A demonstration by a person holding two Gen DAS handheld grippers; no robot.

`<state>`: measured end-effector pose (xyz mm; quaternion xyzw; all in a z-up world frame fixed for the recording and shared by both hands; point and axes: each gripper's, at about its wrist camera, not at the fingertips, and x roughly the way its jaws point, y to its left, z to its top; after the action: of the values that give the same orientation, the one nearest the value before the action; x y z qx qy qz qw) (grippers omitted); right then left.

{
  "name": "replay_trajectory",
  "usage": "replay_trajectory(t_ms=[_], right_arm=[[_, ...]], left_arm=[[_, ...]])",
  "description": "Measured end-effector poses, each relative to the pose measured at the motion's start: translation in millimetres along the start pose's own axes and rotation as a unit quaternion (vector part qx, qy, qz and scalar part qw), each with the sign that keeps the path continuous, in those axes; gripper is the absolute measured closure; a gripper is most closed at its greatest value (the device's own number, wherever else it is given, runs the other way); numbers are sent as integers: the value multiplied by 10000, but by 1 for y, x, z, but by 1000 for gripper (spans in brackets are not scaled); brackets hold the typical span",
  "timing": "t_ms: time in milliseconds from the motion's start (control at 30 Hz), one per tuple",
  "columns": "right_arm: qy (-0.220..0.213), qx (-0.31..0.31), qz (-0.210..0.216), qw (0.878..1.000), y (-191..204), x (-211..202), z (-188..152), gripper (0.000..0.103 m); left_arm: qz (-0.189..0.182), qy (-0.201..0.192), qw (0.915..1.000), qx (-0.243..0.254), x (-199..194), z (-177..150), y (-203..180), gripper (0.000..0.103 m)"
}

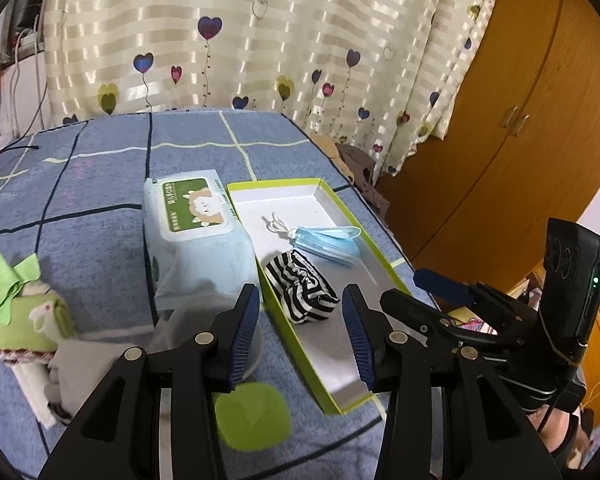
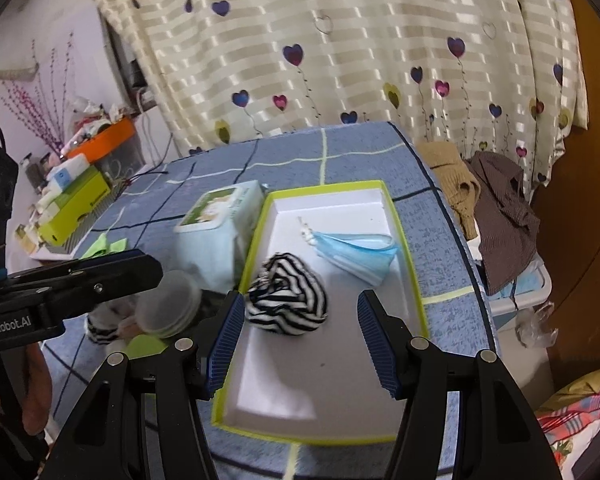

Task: Organize soft objects
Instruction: 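Move both grippers back toward the remaining pile of soft items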

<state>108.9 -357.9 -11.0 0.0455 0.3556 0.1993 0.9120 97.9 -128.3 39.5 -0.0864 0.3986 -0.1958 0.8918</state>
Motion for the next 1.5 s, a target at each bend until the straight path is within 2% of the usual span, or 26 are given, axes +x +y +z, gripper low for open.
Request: replay_trajectory(t_ms=[200,333,733,1133,1500], right_arm=[[-22,-276,79,9996,29,-17,-3,44],[-27,-411,161,9990,47,-23,-6,44],[134,-713,536,9959,94,-20,-14,44],[141,-931,858,9919,116,-21,-21,44],[234,-1089,975,9890,133,-19,-24,44]], left_arm=[[-1,-220,9997,-61,-30,-12,6,58],[129,-282,9995,-57,-44,-22,14,58],[442,-420,9980,-173,-68,-47,39,59],[777,-411,9957,-301,-83,-63,54,59],[723,-378,9951,-558,-85,-76,70,59]])
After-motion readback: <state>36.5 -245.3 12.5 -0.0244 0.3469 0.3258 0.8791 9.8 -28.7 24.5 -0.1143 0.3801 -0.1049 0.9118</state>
